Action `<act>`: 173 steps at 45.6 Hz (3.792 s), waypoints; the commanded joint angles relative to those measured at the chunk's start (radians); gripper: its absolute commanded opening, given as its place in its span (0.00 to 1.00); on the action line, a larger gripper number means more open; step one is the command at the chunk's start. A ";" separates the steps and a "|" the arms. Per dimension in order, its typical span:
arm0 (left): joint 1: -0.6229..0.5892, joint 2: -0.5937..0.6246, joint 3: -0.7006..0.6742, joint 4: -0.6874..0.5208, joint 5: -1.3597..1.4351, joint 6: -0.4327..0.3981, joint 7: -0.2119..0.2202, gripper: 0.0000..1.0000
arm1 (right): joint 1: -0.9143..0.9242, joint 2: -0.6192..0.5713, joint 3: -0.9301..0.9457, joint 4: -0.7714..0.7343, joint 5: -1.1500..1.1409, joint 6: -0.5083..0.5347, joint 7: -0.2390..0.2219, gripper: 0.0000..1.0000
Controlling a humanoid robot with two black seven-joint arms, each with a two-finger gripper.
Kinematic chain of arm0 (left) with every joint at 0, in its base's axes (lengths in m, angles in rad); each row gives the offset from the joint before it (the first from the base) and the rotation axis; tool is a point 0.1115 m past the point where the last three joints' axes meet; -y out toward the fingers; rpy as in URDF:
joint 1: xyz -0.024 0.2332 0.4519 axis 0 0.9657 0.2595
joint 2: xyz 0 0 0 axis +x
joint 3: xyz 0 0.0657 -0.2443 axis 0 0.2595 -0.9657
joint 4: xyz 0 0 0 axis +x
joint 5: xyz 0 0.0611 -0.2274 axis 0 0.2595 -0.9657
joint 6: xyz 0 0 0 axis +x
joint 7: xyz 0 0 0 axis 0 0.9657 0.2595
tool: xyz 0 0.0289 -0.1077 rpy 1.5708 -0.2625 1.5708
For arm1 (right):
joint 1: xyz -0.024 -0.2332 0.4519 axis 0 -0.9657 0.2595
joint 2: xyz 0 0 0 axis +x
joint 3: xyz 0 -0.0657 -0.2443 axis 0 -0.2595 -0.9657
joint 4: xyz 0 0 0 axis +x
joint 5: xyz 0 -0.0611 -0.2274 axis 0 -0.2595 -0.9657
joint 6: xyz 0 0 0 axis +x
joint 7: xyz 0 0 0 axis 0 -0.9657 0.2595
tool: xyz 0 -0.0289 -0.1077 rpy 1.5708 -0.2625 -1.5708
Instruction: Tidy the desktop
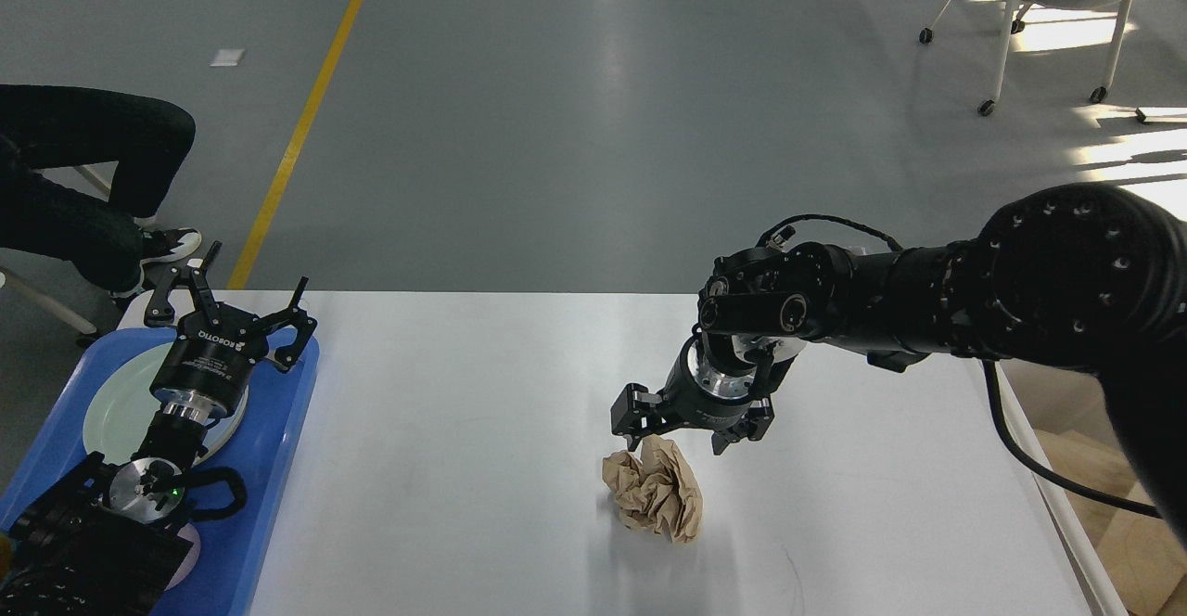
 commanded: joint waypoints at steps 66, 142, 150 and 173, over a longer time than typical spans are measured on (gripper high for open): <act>0.000 0.000 0.000 0.000 0.000 0.000 0.000 0.97 | 0.554 -0.534 0.009 0.169 0.071 0.276 -0.003 0.00; 0.000 0.000 0.000 0.000 0.000 0.000 0.000 0.97 | -0.461 -0.717 0.258 -0.463 0.070 -0.434 0.000 1.00; 0.000 0.000 0.000 0.000 0.000 0.000 0.000 0.97 | -0.454 -0.721 0.600 -0.465 0.068 -0.448 0.011 1.00; 0.000 0.000 0.000 0.000 0.000 0.000 0.000 0.97 | -0.490 -0.646 1.420 -0.379 0.068 -0.432 0.336 1.00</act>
